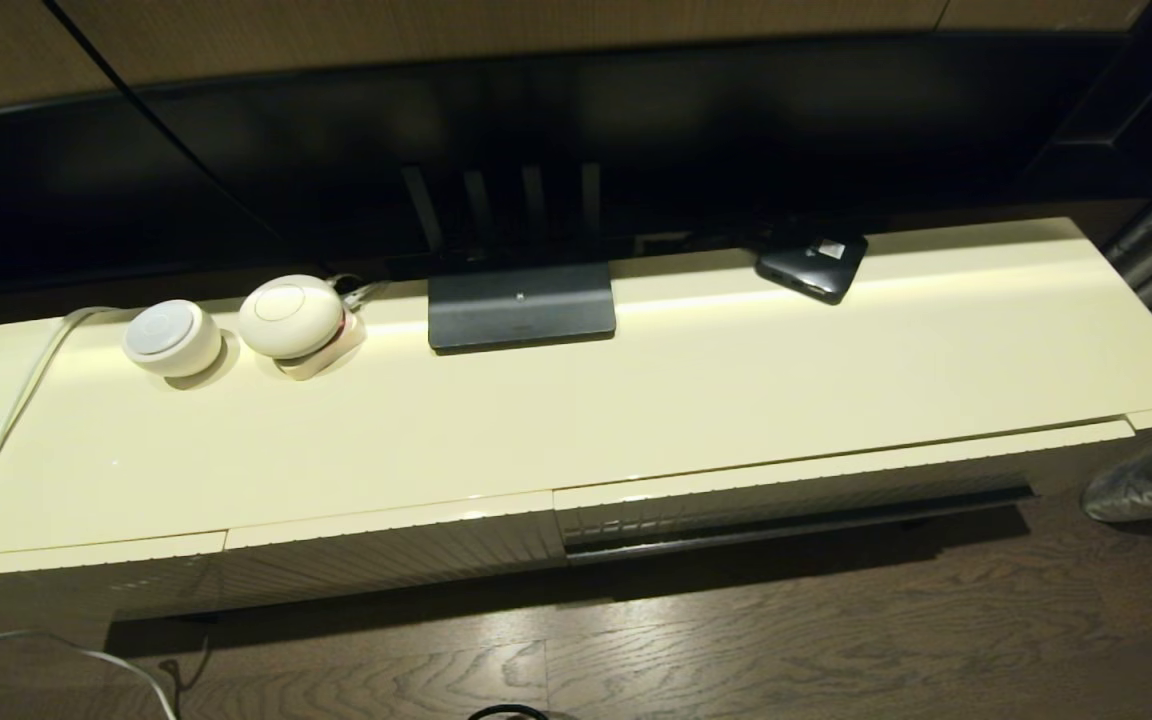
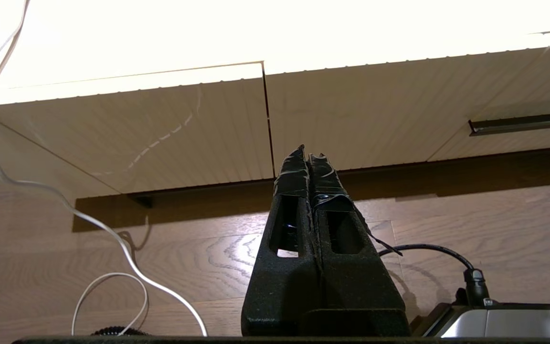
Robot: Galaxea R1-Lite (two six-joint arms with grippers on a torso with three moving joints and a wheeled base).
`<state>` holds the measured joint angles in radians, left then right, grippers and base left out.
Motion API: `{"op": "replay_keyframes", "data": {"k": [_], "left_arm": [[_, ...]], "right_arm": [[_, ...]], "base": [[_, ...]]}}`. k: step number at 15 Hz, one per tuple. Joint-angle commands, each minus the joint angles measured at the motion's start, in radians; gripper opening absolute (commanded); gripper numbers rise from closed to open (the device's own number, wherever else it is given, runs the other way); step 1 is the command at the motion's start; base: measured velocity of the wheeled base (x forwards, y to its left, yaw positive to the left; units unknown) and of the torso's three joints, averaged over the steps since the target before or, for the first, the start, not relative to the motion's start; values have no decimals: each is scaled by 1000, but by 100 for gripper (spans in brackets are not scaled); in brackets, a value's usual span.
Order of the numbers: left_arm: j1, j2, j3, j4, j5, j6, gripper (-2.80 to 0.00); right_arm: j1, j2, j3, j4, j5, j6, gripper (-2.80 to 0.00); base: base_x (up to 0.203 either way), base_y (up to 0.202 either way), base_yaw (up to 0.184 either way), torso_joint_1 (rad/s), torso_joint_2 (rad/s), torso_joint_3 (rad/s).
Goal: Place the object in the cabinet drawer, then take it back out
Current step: Open the drawer
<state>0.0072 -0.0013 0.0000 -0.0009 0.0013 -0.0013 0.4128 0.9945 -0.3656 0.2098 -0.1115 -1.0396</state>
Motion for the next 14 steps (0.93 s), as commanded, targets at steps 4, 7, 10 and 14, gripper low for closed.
{"op": "replay_keyframes", "data": {"k": [4,7,10,14], "left_arm": [[0,1,3,1,0,0,-280],[0,1,3,-1,0,0,-280],[0,1,3,0,0,0,-280],[0,1,3,1,0,0,-280]], "right_arm": [[8,378,-125,-184,53,-5,-280],[13,491,-150,-228,110,-6,-280],[16,564,-145,-280,174,-30,-280],[15,652,-141,-369,193,-123,-280]], "base": [[0,0,0,0,0,0],[0,0,0,0,0,0],[0,0,0,0,0,0],[0,0,0,0,0,0]]}}
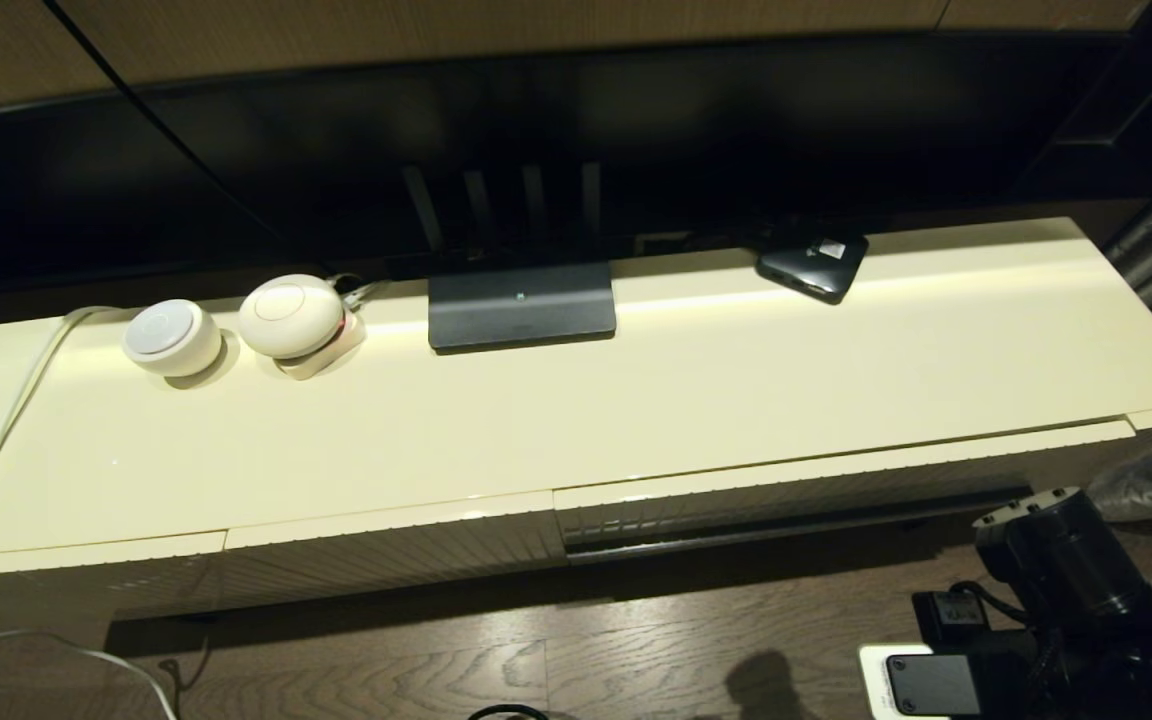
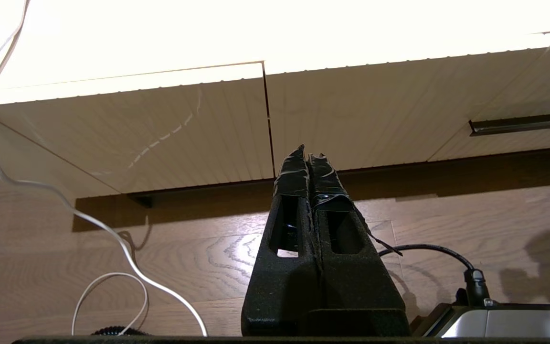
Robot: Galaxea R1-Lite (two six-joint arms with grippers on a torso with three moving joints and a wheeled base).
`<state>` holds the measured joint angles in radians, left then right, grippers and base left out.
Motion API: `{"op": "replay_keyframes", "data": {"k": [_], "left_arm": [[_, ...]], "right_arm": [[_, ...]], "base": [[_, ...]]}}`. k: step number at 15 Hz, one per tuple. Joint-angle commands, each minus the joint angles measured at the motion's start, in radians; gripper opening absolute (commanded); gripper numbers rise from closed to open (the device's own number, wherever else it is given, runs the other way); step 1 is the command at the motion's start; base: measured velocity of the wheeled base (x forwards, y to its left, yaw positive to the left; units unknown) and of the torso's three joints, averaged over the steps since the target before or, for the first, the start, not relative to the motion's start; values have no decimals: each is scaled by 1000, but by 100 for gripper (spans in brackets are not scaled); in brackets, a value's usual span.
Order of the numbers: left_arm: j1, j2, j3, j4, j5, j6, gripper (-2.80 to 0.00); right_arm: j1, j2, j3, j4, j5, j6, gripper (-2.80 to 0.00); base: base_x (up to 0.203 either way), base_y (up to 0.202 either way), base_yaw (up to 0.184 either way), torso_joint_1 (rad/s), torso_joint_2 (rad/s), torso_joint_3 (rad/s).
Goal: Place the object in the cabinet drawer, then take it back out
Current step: Open the drawer
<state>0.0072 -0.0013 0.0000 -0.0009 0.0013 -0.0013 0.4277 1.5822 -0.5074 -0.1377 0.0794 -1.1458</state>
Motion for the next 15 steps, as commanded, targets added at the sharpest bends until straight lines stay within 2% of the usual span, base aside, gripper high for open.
{"op": "replay_keyframes", "data": {"k": [1,4,5,6,15], "left_arm": [[0,1,3,0,0,0,-280],[0,1,3,-1,0,0,-280],[0,1,3,-1,0,0,-280],[0,1,3,1,0,0,-280],[0,1,3,-1,0,0,-280]], "right_arm": [[0,87,4,-62,1,-21,-280],[-2,145,14,-192,0,-42,-280],[-7,149,14,-201,2,-76,-70],[-12,154,11,-203,1,-111,0],[-56,242,-15,-212,-1,-284,0]], "base": [[0,0,0,0,0,0],[0,0,0,0,0,0],[0,0,0,0,0,0],[0,0,0,0,0,0],[0,0,0,0,0,0]]}}
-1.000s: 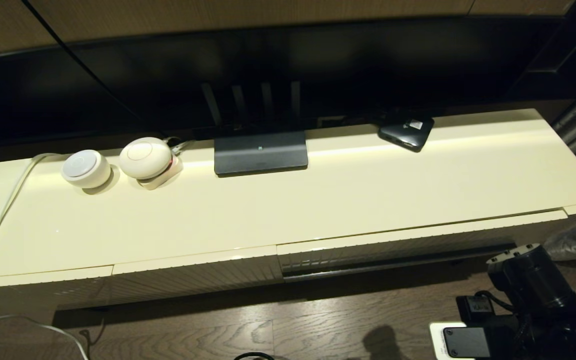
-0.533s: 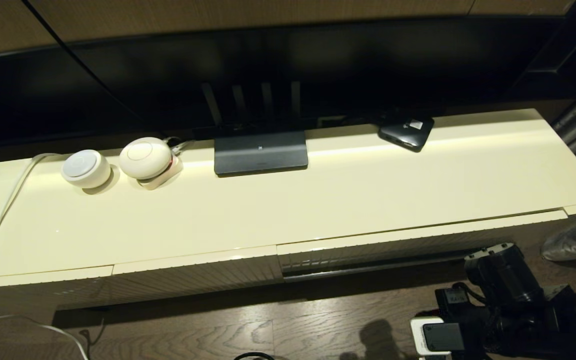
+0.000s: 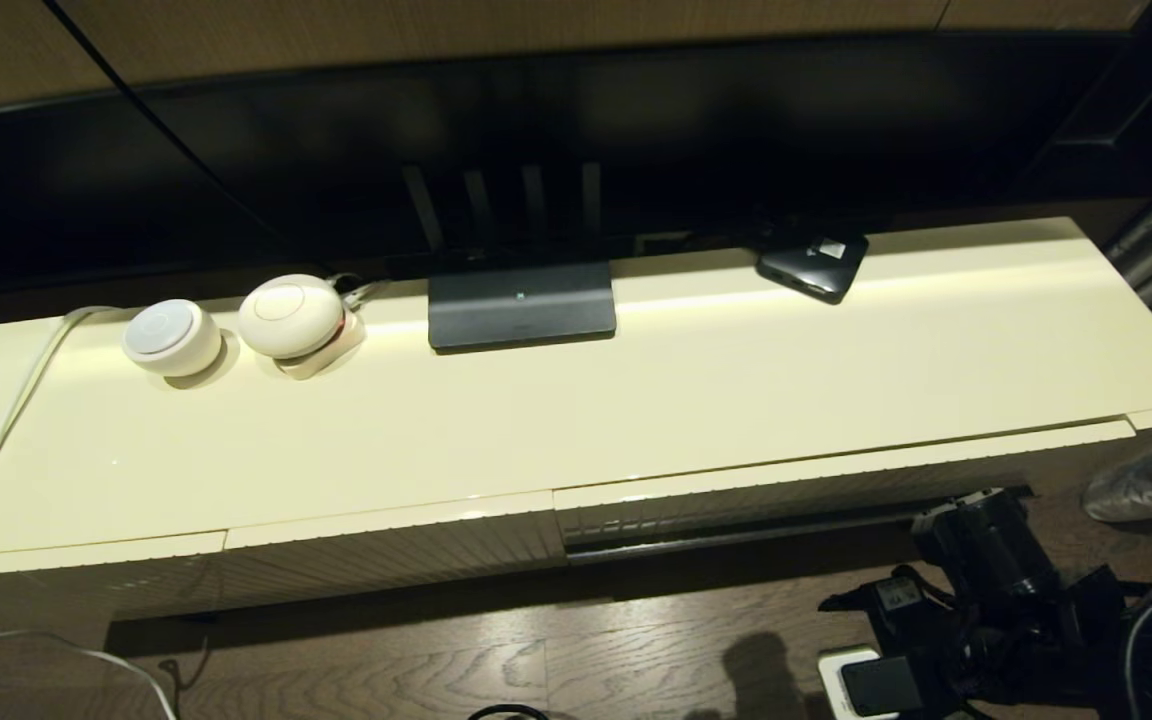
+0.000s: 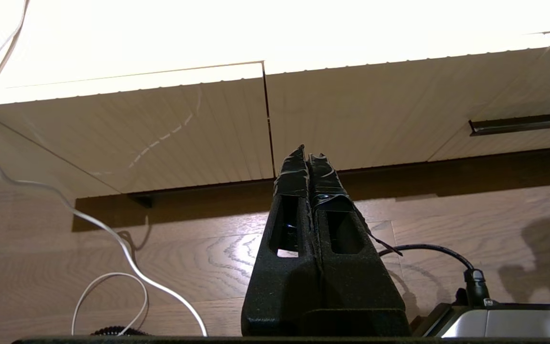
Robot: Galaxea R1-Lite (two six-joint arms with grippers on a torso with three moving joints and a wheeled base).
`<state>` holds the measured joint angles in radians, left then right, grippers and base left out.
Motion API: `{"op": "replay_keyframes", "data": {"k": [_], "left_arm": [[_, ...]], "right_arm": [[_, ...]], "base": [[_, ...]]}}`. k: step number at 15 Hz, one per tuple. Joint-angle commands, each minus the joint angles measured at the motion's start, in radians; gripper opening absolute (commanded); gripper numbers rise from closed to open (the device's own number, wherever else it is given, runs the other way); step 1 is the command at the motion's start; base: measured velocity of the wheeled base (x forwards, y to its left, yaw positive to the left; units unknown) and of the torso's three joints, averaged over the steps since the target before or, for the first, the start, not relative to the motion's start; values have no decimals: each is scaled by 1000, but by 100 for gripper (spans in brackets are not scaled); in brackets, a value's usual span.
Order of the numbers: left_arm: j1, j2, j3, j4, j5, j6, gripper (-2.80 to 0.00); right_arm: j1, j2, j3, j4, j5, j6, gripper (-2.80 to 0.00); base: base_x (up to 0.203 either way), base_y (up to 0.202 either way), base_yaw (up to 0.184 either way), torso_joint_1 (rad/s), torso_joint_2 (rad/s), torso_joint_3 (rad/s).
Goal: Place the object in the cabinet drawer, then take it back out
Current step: Open the drawer
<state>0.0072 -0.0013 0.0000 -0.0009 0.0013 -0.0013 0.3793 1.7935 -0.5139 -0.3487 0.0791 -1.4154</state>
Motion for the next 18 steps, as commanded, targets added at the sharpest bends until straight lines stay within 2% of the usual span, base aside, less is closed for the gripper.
{"op": "replay_keyframes", "data": {"k": [1,3,7,18], "left_arm": [[0,1,3,-1,0,0,-280],[0,1,3,-1,0,0,-280],[0,1,3,-1,0,0,-280],[0,0,3,-1,0,0,-280]], "right_arm": [[-10,46,-15,-2,-2,-17,0],[-12,88,-34,-19,-5,-18,0],[-19,166,-75,-135,-8,-19,0],[-61,255,-149,-176,-31,-23,0]], "base": [[0,0,0,0,0,0],[0,0,0,0,0,0],[0,0,0,0,0,0],[0,0,0,0,0,0]]}}
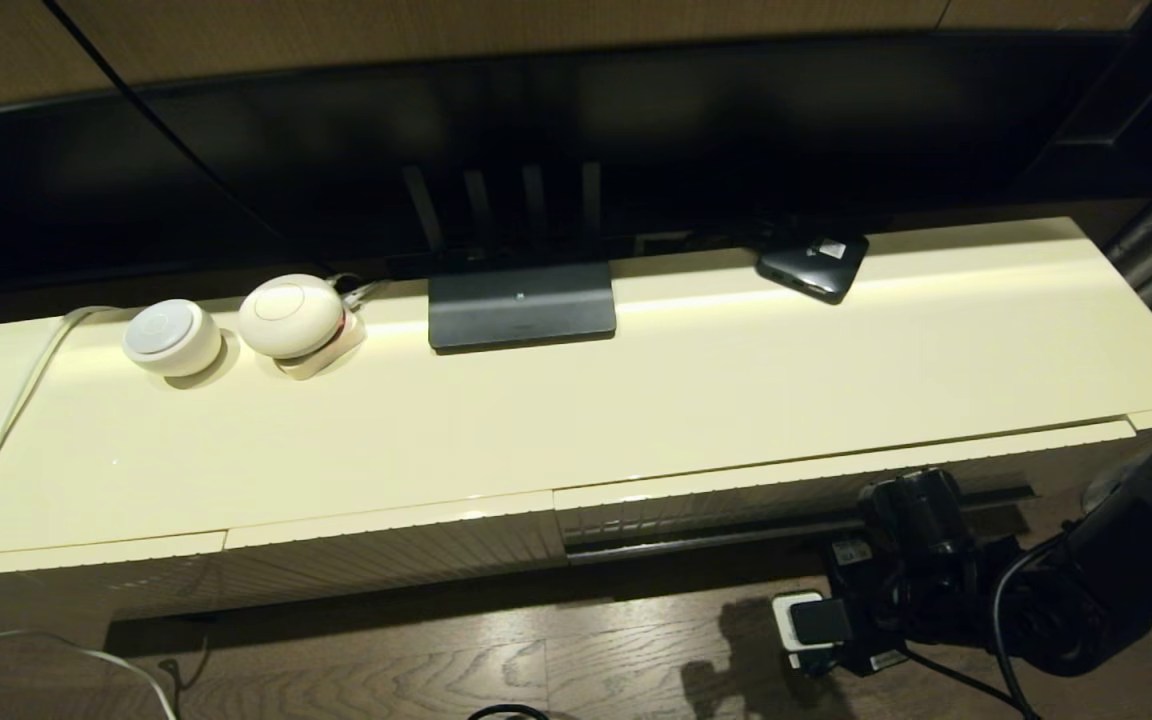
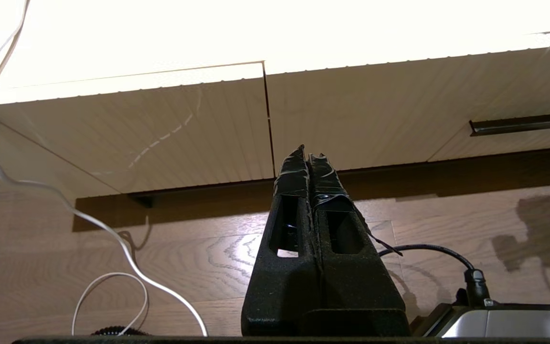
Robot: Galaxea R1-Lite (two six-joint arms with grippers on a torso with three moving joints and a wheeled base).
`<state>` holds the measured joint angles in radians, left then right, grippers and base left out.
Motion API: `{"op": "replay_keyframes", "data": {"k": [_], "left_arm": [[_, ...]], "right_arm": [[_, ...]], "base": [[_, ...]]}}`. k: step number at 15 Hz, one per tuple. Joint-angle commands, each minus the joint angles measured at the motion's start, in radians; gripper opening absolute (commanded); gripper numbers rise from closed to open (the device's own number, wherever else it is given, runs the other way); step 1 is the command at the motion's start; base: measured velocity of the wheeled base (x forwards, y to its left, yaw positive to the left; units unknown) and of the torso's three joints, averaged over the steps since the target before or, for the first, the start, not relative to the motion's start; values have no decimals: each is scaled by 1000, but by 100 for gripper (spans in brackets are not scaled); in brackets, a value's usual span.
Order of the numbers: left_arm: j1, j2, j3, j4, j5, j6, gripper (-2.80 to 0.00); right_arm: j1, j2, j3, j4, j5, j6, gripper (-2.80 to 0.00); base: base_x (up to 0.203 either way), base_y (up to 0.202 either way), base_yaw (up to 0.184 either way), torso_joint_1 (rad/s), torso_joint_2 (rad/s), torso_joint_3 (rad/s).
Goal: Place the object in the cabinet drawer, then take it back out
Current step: Open the drawer
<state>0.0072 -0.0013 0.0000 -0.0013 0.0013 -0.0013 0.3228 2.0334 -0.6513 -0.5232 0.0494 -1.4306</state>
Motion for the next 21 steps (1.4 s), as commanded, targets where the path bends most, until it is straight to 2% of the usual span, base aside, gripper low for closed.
{"op": "replay_keyframes", "data": {"k": [1,9,21], "left_arm": [[0,0,3,0,0,0,-280],[0,1,3,0,0,0,-280],[0,1,3,1,0,0,-280]], "right_arm": [[-5,18,-18,-3,-7,-7,0],[-11,53,-83,-3,-51,-7,0],[-25,85,-106,-1,-55,-5,0]], "base": [[0,0,0,0,0,0],[0,0,0,0,0,0],[0,0,0,0,0,0]]}}
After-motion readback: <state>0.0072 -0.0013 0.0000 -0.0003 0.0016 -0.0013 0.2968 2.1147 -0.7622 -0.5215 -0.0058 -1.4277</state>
